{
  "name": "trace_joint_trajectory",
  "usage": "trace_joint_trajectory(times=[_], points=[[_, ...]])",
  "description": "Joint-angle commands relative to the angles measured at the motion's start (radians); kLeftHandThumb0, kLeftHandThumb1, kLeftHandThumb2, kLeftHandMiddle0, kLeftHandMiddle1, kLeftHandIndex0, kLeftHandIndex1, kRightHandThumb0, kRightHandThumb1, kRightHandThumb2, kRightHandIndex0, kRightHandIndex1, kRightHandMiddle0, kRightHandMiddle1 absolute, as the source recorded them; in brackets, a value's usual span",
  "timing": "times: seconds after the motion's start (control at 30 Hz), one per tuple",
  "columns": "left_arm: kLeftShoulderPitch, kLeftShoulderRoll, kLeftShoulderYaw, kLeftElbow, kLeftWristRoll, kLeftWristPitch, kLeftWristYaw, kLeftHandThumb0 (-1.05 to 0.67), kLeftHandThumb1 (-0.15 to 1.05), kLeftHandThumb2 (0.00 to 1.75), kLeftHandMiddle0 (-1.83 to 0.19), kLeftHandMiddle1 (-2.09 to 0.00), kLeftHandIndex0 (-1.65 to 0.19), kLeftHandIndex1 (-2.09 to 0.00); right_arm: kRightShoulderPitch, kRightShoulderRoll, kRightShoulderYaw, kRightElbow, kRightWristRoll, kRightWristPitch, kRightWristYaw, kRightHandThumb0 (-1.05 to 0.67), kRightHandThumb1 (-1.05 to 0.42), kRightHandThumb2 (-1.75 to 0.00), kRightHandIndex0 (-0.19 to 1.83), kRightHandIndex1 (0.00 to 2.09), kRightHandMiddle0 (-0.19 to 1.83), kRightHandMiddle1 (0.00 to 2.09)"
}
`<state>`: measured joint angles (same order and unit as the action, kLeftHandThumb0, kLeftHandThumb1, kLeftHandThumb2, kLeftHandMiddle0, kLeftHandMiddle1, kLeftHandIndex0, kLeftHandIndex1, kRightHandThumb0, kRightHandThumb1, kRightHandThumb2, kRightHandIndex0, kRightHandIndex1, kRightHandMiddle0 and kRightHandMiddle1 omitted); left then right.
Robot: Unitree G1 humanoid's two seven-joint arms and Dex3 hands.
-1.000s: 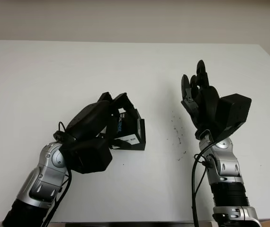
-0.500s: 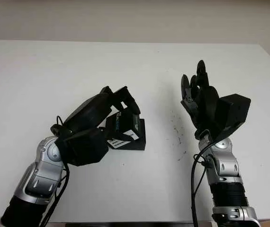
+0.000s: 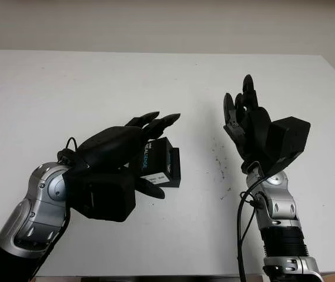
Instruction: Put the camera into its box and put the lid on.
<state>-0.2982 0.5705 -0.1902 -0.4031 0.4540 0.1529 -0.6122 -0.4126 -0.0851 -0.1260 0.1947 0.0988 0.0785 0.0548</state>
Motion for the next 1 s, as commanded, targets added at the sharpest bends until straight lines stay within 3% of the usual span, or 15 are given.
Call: trace_joint_trajectory(times=[0.0,0.27,0.53,0.73,0.97], points=[[-0.006,0.000,0.007,-0.009,-0.005,0.000,0.004,-0.90,0.91,0.05,0.19,0.00,0.19,0.00,0.001,-0.004,-0.001,0.000,0.003,-0.012,0.002,-0.55,-1.05,-0.55,-0.19,0.03,-0.19,0.04],[-0.010,-0.008,0.012,0.068,-0.019,0.003,0.032,-0.85,0.89,0.05,0.19,0.00,0.19,0.00,-0.001,-0.001,-0.002,-0.005,0.001,-0.006,-0.005,-0.55,-1.05,-0.55,-0.19,0.04,-0.18,0.05],[-0.066,-0.025,0.007,0.216,-0.020,0.028,0.077,-0.72,0.88,0.05,0.14,-0.06,0.14,-0.05,-0.001,-0.002,0.000,-0.008,-0.002,-0.005,-0.005,-0.55,-1.05,-0.55,-0.18,0.04,-0.18,0.05],[-0.112,-0.013,-0.011,0.328,-0.006,0.008,0.085,-0.77,0.88,0.05,0.11,-0.06,0.12,-0.06,-0.005,-0.003,-0.001,-0.002,-0.003,-0.006,-0.004,-0.54,-1.05,-0.55,-0.19,0.04,-0.18,0.05],[-0.127,-0.010,-0.023,0.356,0.009,-0.003,0.076,-0.77,0.87,0.05,0.10,-0.06,0.12,-0.06,-0.008,-0.005,-0.001,0.000,-0.006,-0.006,-0.005,-0.54,-1.05,-0.55,-0.19,0.04,-0.18,0.05]])
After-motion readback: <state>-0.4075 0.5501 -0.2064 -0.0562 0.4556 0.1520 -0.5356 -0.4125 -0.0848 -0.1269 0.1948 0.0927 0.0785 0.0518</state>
